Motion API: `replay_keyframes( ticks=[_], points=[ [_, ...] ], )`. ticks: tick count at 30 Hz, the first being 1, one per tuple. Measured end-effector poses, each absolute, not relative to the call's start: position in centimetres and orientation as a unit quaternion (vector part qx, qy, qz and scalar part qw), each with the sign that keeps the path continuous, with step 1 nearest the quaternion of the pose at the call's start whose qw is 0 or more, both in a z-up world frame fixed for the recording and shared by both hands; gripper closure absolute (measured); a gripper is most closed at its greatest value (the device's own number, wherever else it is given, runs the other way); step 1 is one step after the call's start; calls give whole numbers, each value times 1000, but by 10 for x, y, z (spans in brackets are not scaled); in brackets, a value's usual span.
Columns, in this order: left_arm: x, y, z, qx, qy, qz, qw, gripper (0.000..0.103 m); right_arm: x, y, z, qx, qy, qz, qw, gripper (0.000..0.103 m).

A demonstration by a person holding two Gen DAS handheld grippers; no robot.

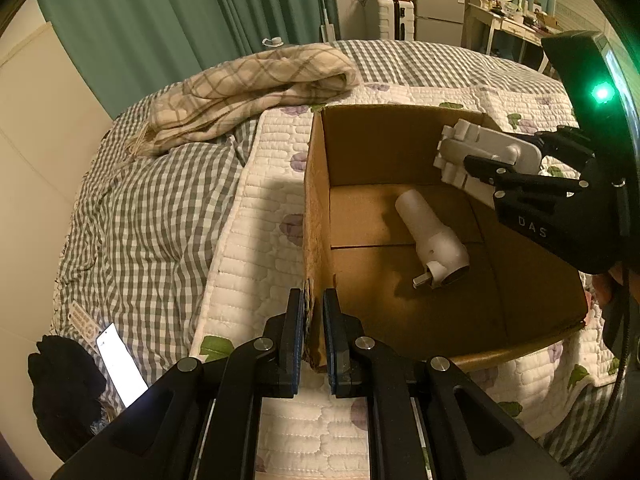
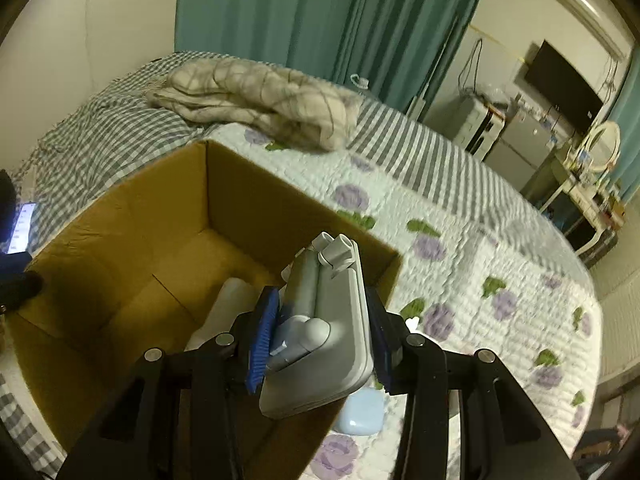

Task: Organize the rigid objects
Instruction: 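Carry the phone stand with the right tool and release it into the box, then return the right tool to the items and grasp the pink rose card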

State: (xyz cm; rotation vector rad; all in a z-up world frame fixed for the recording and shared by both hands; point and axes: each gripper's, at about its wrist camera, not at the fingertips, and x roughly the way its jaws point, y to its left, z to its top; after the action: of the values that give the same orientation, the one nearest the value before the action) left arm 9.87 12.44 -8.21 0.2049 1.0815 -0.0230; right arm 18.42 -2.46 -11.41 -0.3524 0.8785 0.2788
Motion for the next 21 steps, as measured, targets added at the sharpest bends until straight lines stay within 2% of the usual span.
replay_keyframes(
  ticks=[6, 7, 8, 9, 21],
  points=[
    [99, 126, -82, 95, 515, -13, 852, 93, 181, -28, -105, -143, 413, 150, 887, 60],
    [99, 126, -83, 94, 516, -14, 851, 93, 179, -30, -100, -136, 409, 152, 889, 52],
    [99, 125, -83, 96, 517, -12, 851, 93, 178, -35, -92, -126, 403, 154, 894, 39],
    [98, 124, -84, 101, 515, -10, 851, 93, 177, -37, -86, -119, 396, 153, 897, 35],
    [97, 120, -80, 105, 515, -7, 851, 93, 153, -115, -1, -100, 347, 104, 927, 22]
  ],
)
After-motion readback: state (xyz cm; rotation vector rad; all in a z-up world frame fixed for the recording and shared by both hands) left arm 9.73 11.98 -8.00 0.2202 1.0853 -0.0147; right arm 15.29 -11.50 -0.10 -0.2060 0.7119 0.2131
